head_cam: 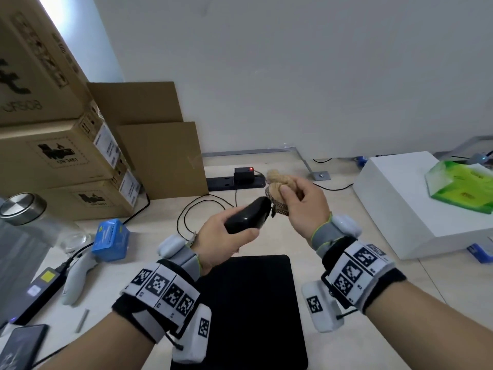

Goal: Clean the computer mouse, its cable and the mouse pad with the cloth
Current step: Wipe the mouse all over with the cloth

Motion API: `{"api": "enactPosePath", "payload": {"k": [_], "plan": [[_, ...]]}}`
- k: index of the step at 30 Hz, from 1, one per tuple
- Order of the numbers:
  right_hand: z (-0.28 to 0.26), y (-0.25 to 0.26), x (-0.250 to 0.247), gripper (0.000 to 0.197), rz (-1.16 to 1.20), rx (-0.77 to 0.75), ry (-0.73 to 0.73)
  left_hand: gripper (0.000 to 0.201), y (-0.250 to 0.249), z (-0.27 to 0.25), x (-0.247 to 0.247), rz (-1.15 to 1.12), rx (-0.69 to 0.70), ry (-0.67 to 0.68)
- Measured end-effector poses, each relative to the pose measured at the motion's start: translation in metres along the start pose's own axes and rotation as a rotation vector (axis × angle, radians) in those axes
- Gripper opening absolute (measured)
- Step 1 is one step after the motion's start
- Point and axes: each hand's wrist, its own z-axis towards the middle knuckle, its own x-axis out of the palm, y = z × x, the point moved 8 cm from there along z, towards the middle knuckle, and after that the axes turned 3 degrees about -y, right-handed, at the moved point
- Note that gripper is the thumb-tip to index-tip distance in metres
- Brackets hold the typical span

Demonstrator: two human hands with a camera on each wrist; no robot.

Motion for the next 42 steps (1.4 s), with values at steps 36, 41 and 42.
{"api": "enactPosePath", "payload": {"k": [36,41,42], "plan": [[-0.058,-0.125,0.049,0.032,0.342,0.7,-0.02,0.041,0.097,-0.025,0.002,-0.529,-0.331,-0.145],[-0.073,-0.123,0.074,0.034,0.727,0.866,0.078,0.034,0.102,-0.028,0.003,-0.715,-0.426,-0.049],[-0.076,-0.115,0.081,0.033,0.809,0.889,0.133,0.033,0.102,-0.03,0.006,-0.702,-0.441,-0.005]]}}
